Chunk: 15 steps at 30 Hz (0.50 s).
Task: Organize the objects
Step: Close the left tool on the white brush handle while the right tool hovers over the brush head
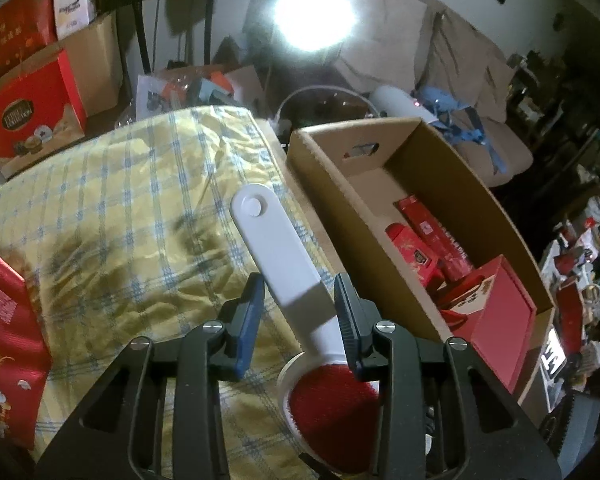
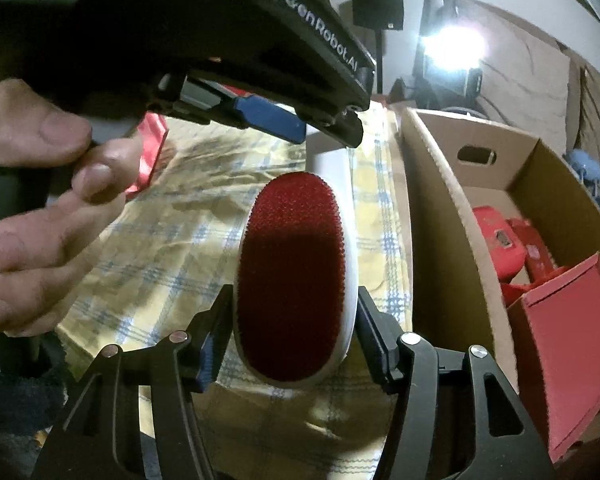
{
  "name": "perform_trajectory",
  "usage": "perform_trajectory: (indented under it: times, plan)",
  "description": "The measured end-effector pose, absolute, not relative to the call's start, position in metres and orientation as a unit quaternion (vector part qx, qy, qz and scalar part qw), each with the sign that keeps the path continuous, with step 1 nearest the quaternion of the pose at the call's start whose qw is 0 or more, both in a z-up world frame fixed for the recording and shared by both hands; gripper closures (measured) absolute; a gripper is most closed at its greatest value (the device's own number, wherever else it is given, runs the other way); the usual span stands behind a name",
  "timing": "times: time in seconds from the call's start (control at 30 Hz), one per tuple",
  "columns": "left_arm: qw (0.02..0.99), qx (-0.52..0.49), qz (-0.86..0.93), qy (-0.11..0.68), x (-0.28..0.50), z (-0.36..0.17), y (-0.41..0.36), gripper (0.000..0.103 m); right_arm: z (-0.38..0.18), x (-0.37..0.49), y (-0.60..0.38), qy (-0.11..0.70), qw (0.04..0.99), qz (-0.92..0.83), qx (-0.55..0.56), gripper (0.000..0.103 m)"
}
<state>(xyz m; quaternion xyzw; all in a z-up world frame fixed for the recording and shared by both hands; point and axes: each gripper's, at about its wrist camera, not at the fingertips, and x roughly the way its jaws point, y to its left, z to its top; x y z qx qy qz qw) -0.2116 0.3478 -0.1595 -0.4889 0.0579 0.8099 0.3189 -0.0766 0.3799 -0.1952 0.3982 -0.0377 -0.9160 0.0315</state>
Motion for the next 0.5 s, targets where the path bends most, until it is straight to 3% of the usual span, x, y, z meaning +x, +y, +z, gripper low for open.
perform_trajectory:
  times: [0.5]
  plan:
    - [0.338, -0.401, 0.85, 0.051, -0.182, -0.111, 0.351, 0.071, -0.168, -0.066, 0.384, 0.011, -0.006, -0.936, 0.351, 0.044]
